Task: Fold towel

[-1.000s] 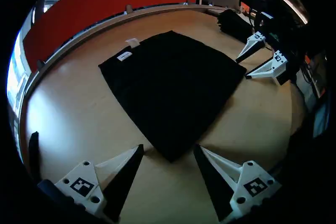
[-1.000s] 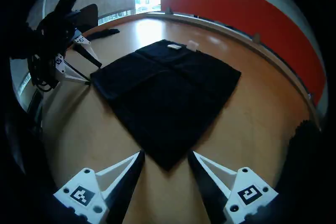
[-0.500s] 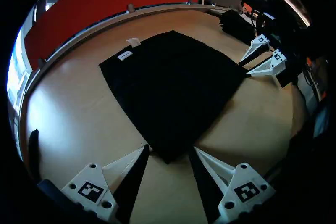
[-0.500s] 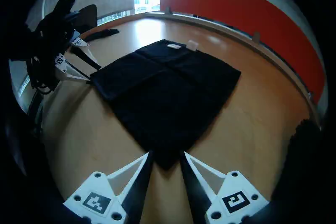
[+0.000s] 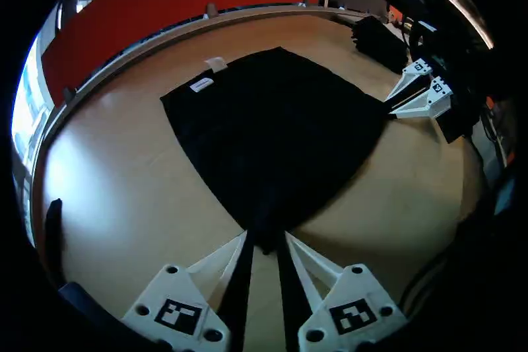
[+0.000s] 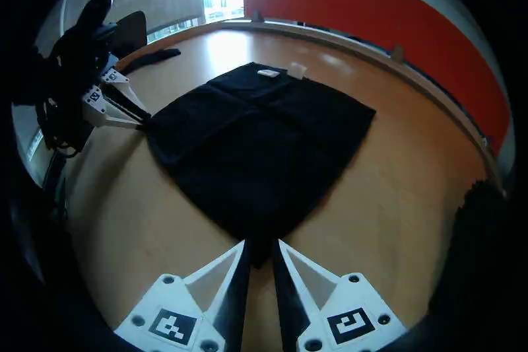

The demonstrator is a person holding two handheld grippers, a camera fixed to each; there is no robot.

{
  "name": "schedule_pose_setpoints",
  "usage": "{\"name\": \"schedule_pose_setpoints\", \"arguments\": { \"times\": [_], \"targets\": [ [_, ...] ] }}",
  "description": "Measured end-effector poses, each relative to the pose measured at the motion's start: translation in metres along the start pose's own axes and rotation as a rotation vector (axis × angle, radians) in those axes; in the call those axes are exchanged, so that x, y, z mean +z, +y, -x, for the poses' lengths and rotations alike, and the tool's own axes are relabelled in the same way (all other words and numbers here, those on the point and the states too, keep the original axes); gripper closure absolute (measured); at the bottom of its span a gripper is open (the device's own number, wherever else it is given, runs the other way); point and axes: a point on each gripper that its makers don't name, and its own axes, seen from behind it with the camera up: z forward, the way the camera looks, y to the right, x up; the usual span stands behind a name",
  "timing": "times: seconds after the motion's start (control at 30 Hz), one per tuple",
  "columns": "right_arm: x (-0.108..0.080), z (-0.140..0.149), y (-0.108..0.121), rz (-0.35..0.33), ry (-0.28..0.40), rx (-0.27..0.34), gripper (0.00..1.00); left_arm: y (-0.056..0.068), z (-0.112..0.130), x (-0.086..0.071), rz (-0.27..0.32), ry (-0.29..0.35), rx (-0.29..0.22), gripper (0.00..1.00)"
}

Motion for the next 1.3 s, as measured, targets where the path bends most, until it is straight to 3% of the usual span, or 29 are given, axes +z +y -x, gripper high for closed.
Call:
{"name": "schedule_pose_setpoints", "arguments": {
  "times": [0.27, 0.4, 0.67, 0.97, 1.3],
  "targets": [
    [-0.001, -0.001, -0.005, -0.011, -0.004, 0.016, 0.83, 0.001, -0.001, -0.002, -0.011, 0.003, -0.026, 0.85],
    [-0.004, -0.003, -0.007, -0.018, -0.001, 0.027, 0.84, 0.001, -0.001, -0.003, -0.013, 0.002, -0.062, 0.85],
    [-0.014, -0.015, -0.006, -0.006, 0.019, 0.023, 0.84, 0.005, -0.004, -0.01, -0.012, 0.005, -0.078, 0.85],
    [-0.033, -0.046, -0.009, -0.008, 0.067, 0.039, 0.84, 0.005, -0.011, -0.033, -0.033, 0.001, -0.119, 0.85],
    [-0.061, -0.08, -0.009, -0.003, 0.112, 0.015, 0.84, 0.003, -0.038, -0.066, -0.047, 0.037, -0.152, 0.85]
  ]
}}
